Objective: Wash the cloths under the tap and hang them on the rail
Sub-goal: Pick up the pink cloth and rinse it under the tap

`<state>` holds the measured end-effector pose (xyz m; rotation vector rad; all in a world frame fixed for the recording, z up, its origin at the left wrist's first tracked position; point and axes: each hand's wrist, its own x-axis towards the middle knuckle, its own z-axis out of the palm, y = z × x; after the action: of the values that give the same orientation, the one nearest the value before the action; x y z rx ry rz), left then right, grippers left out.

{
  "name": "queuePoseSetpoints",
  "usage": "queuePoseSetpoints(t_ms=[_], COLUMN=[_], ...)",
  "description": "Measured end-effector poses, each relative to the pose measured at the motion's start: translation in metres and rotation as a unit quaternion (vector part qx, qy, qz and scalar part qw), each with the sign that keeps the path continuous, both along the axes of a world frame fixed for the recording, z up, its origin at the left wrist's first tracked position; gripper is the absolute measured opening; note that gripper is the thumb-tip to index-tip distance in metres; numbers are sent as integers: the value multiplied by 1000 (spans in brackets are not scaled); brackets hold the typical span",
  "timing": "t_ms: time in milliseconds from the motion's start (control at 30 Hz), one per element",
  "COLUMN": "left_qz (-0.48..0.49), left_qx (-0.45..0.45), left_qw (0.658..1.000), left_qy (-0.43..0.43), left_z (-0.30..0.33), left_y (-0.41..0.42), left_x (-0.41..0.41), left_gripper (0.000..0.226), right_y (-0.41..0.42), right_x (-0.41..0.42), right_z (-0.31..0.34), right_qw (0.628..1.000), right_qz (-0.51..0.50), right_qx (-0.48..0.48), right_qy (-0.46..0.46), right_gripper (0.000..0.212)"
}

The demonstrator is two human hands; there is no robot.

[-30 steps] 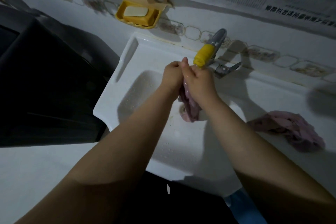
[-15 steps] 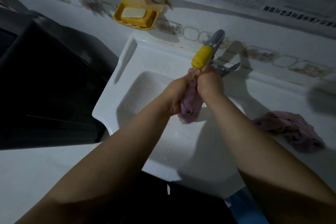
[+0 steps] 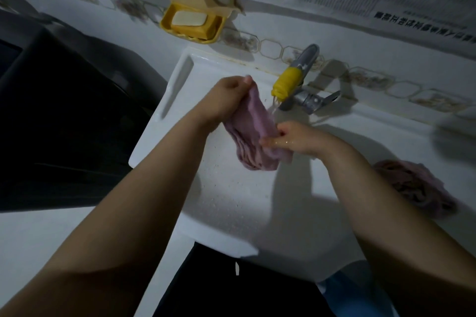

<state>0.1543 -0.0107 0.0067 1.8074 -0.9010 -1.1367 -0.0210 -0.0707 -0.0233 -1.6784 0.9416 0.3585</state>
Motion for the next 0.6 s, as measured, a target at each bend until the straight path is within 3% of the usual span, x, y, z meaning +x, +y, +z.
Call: queuePoseSetpoints(t_ms=[67,133,233,367,467,533,600], left_qz=[93,151,228,229,187,194,223], left_qx=[-17,2,76,128,126,127,104], left_qw=[990,978,946,927,923,910,921], left_qy=[102,143,218,270,313,343,301], left_z=[-4,-11,-27,-36,-31,-23,-34], left_y=[-5,-8,-9,-11,-11,-11,-18], left_x=[7,7,-4,-44,-70,-67,-61], left_gripper=[38,37,37,45,35,31,41], right_y=[0,-2,0,20,4,3,21], right_x=[-7,-9,-1,39,54,57,59], right_z=[-15,-18,-9,13,13,14,15], right_qw=[1000,986,937,938,922,919,921], right_qz=[-21,-149,-310,-294,-320,-321,-317], right_qx=[-2,6,1,-136,-209,-221,-202], right_qy=[-13,-70,-161,-124,-66,-62,-105], right_gripper=[36,16,25,39,30,26,35])
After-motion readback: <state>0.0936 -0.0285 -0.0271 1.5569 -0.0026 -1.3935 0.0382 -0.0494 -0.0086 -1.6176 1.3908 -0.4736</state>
